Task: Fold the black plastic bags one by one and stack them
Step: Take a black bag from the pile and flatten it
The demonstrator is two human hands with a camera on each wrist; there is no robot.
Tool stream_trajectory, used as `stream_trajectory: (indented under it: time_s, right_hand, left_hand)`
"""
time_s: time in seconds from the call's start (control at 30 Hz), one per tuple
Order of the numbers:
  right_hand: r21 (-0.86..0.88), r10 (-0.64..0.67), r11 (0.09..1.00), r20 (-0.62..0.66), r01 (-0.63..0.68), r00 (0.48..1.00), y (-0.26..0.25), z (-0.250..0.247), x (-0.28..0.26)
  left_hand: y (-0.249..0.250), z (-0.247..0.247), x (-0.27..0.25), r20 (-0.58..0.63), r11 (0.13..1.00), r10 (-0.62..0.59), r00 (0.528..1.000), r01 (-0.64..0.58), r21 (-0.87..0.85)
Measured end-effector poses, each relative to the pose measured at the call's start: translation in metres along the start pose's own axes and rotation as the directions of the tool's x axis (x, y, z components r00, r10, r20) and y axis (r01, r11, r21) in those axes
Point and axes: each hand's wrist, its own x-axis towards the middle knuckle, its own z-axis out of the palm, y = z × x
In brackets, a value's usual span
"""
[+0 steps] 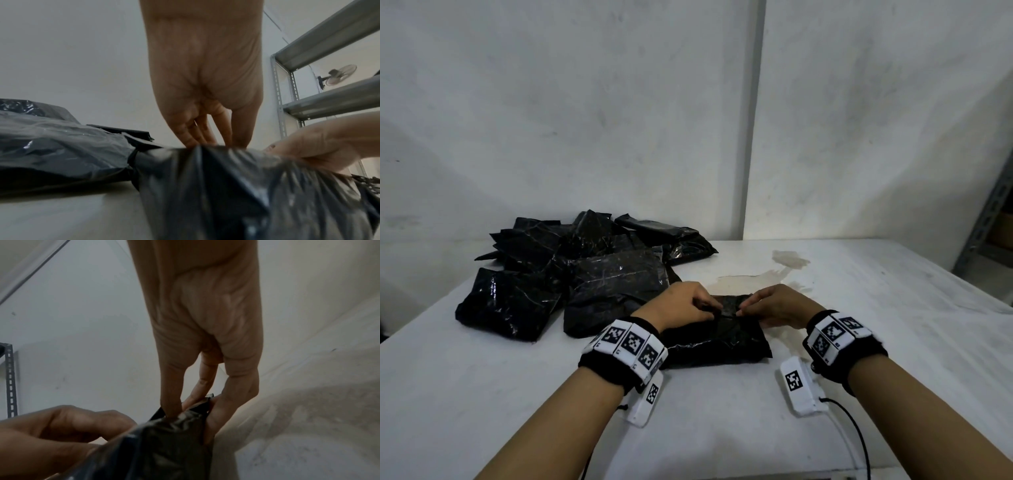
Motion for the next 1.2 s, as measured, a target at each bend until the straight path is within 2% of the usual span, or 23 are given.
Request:
stream_trajectory:
  time_s: [0.17, 0.27, 0.33, 0.43, 0.5, 0.63, 0.67, 0.73, 0.8, 0.9, 1.0, 1.07, 1.1, 1.13, 1.17, 1.2]
  right_hand:
    - [-0.002, 0.101, 0.995, 0.098, -0.101, 0.990, -0.003, -0.010, -0.001]
    - [0.087, 0.129, 0.988, 0.000, -0.129, 0.992, -0.005, -0.019, 0.006]
    - [0.155, 0.103, 0.984, -0.077, -0.091, 0.992, -0.006, -0.017, 0.008]
    - [0.124, 0.089, 0.989, -0.083, -0.079, 0.993, -0.006, -0.010, 0.015]
    - [0.174, 0.064, 0.983, -0.072, -0.051, 0.995, -0.004, -0.006, 0.019]
    - [0.242, 0.056, 0.970, -0.169, -0.014, 0.984, -0.001, -0.003, 0.018]
    - [0.202, 0.054, 0.979, -0.191, -0.014, 0.980, -0.002, -0.003, 0.018]
    - [-0.019, 0.022, 0.999, -0.244, -0.027, 0.970, -0.006, -0.004, 0.017]
    - [-0.198, -0.013, 0.980, -0.236, -0.035, 0.972, -0.011, -0.005, 0.015]
    - [-0.272, 0.043, 0.960, -0.100, -0.069, 0.994, -0.017, 0.000, 0.009]
    - [-0.337, 0.070, 0.937, -0.063, -0.087, 0.996, -0.015, 0.006, 0.010]
    - [-0.338, 0.088, 0.935, -0.060, -0.103, 0.994, -0.013, 0.008, 0.012]
    - [-0.334, 0.098, 0.936, -0.057, -0.111, 0.994, -0.013, 0.009, 0.013]
    - [-0.326, 0.105, 0.938, -0.056, -0.117, 0.993, -0.012, 0.009, 0.013]
    - [-0.314, 0.113, 0.941, -0.054, -0.124, 0.992, -0.012, 0.009, 0.014]
    - [-0.307, 0.119, 0.943, -0.053, -0.130, 0.991, -0.012, 0.009, 0.014]
  left_hand:
    - [0.001, 0.000, 0.000, 0.052, 1.000, -0.003, 0.999, 0.003, -0.001]
    - [0.001, -0.001, -0.001, 0.059, 1.000, 0.013, 0.998, -0.012, -0.010]
    - [0.002, 0.000, -0.002, 0.058, 1.000, 0.011, 0.998, -0.010, -0.028]
    - [0.001, 0.000, -0.001, 0.051, 0.999, 0.000, 0.999, 0.002, -0.043]
    - [0.001, 0.000, -0.002, 0.056, 0.999, -0.003, 0.998, 0.005, -0.036]
    - [-0.002, 0.001, -0.002, 0.063, 1.000, -0.003, 0.998, 0.004, -0.016]
    - [-0.003, 0.002, -0.001, 0.064, 1.000, -0.003, 0.998, 0.004, -0.016]
    - [-0.003, 0.002, -0.001, 0.071, 1.000, -0.004, 0.997, 0.005, -0.018]
    - [-0.004, 0.002, 0.000, 0.083, 1.000, -0.008, 0.997, 0.010, -0.015]
    - [-0.008, 0.002, 0.000, 0.062, 0.999, -0.036, 0.997, 0.038, -0.030]
    - [-0.012, -0.001, 0.001, 0.062, 0.998, -0.050, 0.997, 0.053, -0.040]
    - [-0.014, -0.004, 0.000, -0.009, 0.984, -0.073, 0.997, 0.071, -0.161]
    - [-0.015, -0.006, -0.001, -0.114, 0.967, -0.122, 0.986, 0.092, -0.238]
    - [-0.020, -0.009, -0.001, -0.251, 0.955, -0.200, 0.947, 0.130, -0.267]
    - [-0.025, -0.013, 0.000, -0.384, 0.947, -0.284, 0.879, 0.196, -0.253]
    - [-0.030, -0.017, -0.001, -0.467, 0.928, -0.369, 0.804, 0.288, -0.237]
